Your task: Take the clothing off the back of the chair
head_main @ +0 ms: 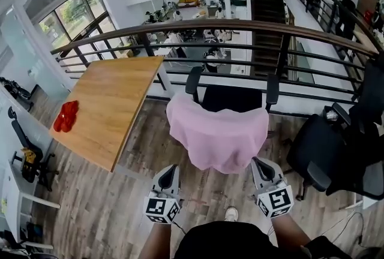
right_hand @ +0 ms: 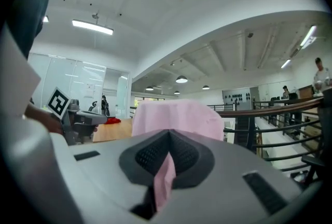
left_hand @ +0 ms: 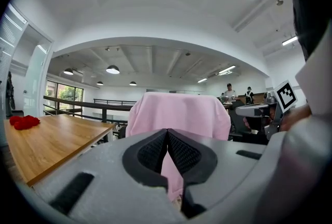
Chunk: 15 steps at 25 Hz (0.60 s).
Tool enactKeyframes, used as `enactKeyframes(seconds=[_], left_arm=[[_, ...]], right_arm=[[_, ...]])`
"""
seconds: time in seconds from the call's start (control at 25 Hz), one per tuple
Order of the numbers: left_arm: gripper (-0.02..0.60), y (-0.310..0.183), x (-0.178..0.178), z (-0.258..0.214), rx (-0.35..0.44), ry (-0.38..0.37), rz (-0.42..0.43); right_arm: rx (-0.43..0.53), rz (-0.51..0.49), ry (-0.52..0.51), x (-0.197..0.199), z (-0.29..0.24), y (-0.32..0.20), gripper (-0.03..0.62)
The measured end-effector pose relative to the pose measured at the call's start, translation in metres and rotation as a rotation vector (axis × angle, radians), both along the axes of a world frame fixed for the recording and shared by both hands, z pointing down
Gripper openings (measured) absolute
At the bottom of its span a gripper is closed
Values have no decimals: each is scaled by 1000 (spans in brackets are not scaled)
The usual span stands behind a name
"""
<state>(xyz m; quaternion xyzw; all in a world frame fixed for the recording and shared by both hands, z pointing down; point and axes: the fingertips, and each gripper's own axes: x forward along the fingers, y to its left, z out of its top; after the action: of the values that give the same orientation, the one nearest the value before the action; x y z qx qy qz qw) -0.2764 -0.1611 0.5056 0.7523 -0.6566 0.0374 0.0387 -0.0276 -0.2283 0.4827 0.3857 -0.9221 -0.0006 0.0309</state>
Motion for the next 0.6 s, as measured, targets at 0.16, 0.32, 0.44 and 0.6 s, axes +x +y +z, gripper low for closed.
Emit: enactKeyframes(seconds=[0.16,0.32,0.44,0.6], left_arm=[[17,-13,-13,-2,8,15,-53],[37,-27,-30,-12,29,15,-77],[88,-44,-48,-18,42,22,-81],[165,-71,-70,-27,55,40,-72]], right_arm=[[31,39,-28,12,-9,-17,5],[38,101,-44,23,-15,-34,10],[18,130,-63,22,-12,-47,120],[-20,177,-96,19,-10,-64,141]])
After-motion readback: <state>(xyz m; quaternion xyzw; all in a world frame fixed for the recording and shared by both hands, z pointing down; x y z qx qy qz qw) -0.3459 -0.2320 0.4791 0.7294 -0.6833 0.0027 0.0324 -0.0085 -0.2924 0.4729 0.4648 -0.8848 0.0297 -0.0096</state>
